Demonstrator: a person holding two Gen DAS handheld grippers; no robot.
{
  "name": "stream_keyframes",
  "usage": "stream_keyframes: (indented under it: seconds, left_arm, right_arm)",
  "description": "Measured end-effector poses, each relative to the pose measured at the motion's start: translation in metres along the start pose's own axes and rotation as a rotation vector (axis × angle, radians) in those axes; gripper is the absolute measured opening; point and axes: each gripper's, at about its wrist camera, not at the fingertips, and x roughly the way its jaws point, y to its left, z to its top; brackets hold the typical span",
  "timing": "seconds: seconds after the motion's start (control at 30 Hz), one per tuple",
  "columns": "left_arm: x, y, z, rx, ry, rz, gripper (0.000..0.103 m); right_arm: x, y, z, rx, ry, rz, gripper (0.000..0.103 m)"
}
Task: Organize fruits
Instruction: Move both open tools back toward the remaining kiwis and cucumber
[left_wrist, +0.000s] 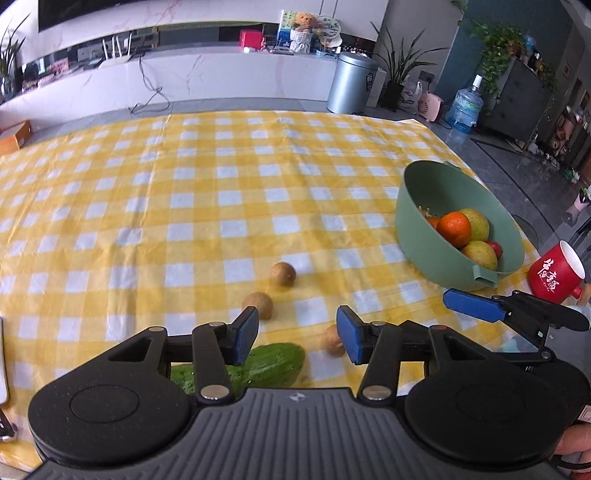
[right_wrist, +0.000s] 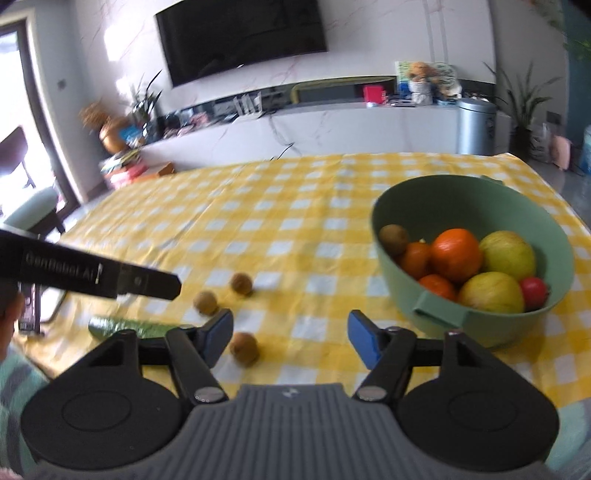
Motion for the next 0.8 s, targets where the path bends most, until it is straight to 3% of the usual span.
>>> stream_keyframes:
  seconds: [0.17, 0.43, 0.63, 0.8]
  left_arm:
    - [0.004, 0.02, -0.002, -0.093, 0.001, 0.0, 0.052]
    - [0.017, 0.052, 0.001, -0.256, 0.041, -0.012, 0.046]
    - [0.033, 0.049, 0.004, -0.241, 0.041, -0.036, 0.046]
    - [0.046, 0.041, 0.002, -0.184, 0.042, -0.033, 0.046]
  right_arm:
    - [0.01, 0.006, 0.0, -0.023, 0.049, 0.02, 0.053]
    - [0.028, 0.011, 0.001, -0.012, 0.099, 0.074, 0.046]
    - [0.041, 0.015, 0.003, -0.003, 0.127, 0.109, 0.04]
    - [0.048, 0.025, 0.001, -0.07, 0.151, 0.105, 0.038]
